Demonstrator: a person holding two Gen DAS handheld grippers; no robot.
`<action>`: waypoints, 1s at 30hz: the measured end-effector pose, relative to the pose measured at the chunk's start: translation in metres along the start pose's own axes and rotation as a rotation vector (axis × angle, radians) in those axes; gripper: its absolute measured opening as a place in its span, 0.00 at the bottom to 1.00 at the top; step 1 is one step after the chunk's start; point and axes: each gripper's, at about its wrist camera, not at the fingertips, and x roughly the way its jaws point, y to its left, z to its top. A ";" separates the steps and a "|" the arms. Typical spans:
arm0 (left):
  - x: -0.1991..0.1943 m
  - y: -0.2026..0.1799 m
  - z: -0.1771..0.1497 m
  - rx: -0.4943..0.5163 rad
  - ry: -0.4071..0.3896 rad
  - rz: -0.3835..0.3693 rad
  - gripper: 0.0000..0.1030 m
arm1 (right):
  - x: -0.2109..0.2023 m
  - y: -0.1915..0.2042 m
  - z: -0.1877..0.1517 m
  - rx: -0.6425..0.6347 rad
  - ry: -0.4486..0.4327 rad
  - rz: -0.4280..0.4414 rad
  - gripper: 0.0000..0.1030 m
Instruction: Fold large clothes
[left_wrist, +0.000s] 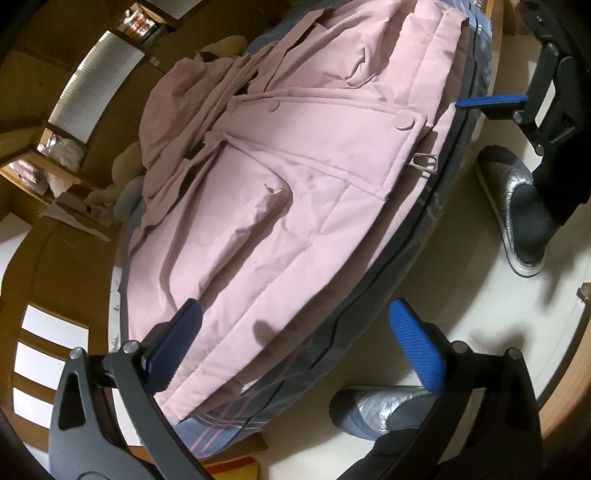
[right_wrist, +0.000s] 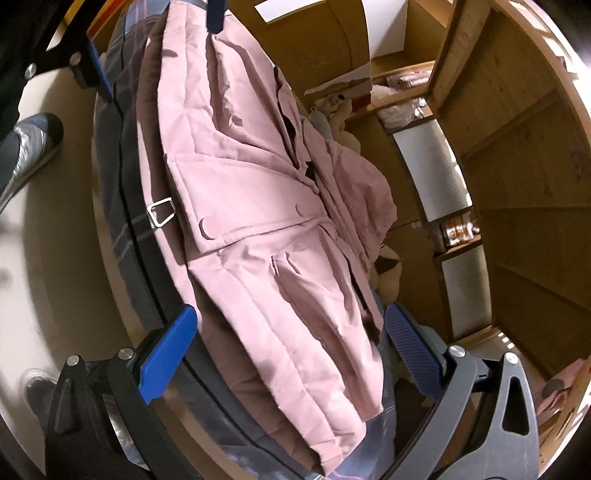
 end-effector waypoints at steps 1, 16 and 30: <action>0.000 0.000 0.000 0.004 -0.001 0.008 0.98 | 0.001 0.001 0.000 -0.007 0.002 -0.004 0.99; -0.003 -0.013 -0.003 0.092 -0.022 0.075 0.98 | 0.005 0.018 -0.005 -0.076 0.044 0.004 0.99; -0.012 -0.022 0.001 0.145 -0.087 0.156 0.98 | 0.036 0.007 -0.007 -0.035 0.095 -0.105 0.99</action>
